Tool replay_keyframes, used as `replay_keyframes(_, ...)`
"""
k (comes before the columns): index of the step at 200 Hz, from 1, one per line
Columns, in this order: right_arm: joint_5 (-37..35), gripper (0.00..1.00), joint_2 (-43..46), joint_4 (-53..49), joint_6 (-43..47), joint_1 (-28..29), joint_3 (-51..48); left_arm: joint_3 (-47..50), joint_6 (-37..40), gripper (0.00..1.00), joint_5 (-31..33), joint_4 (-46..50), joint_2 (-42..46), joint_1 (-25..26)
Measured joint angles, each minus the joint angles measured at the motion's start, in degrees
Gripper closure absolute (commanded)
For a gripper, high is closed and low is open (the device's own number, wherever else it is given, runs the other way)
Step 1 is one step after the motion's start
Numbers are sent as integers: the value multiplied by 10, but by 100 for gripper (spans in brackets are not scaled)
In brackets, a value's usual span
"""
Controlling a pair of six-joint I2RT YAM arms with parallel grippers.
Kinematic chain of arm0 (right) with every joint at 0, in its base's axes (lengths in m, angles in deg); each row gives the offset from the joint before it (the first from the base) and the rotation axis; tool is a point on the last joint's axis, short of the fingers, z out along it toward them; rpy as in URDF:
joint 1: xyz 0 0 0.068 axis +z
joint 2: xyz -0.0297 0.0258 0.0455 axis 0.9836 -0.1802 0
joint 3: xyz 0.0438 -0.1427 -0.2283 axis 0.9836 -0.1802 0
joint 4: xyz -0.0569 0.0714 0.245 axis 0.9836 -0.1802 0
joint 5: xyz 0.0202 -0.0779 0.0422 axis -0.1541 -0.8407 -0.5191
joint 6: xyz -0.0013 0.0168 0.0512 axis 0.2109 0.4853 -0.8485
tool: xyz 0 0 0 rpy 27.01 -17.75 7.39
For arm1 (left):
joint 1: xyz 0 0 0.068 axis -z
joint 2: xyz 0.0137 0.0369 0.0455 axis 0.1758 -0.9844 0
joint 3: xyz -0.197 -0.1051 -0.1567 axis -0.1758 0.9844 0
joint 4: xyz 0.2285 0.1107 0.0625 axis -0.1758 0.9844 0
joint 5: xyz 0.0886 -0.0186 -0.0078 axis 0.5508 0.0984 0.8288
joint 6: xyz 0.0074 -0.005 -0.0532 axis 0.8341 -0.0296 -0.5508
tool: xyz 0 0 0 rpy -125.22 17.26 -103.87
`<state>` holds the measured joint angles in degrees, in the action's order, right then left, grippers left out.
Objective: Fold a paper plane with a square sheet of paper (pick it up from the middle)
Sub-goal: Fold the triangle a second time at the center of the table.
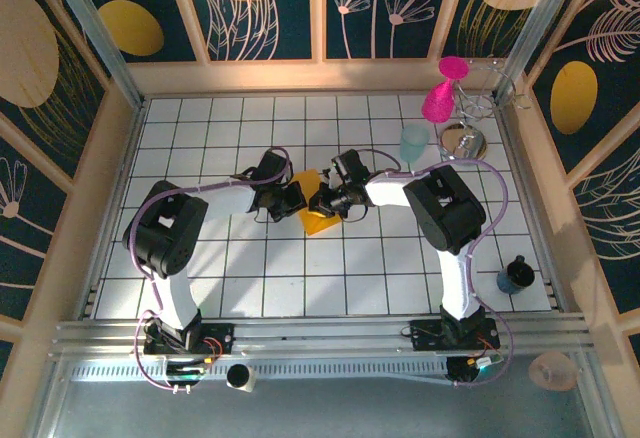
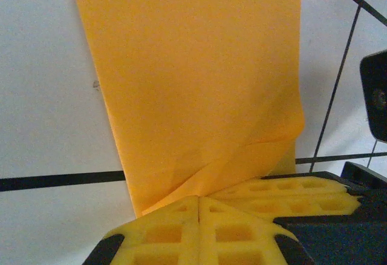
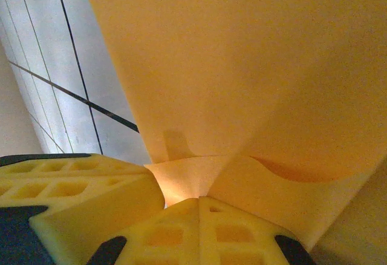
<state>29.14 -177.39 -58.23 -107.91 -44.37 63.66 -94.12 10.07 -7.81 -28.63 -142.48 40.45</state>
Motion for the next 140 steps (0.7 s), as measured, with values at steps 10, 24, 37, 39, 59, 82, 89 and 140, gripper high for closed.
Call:
replay_keyframes(10, 0, 99, 0, 0, 0, 0, 0, 0, 0, 100, 3, 4, -3, 0)
replay_keyframes(24, 1, 99, 0, 1, 0, -1, 0, 0, 0, 100, 6, 11, -10, 0)
replay_keyframes(37, 2, 99, 0, 3, 0, -2, 0, 0, 2, 100, 9, 11, -11, 0)
replay_keyframes(39, 2, 99, 0, 3, 0, -2, 0, 0, 3, 100, 9, 11, -11, 0)
replay_keyframes(59, 3, 98, 3, 5, 1, -4, -1, 0, 7, 100, 13, 12, -11, 0)
replay_keyframes(82, 0, 98, 19, 5, 14, -11, -2, -3, 12, 100, 18, 16, -11, 1)
replay_keyframes(89, -3, 98, 24, 5, 19, -14, -2, -3, 13, 100, 19, 17, -11, 1)
replay_keyframes(140, -22, 98, 26, -2, 61, -36, 5, -11, 22, 100, 21, 29, -14, 1)
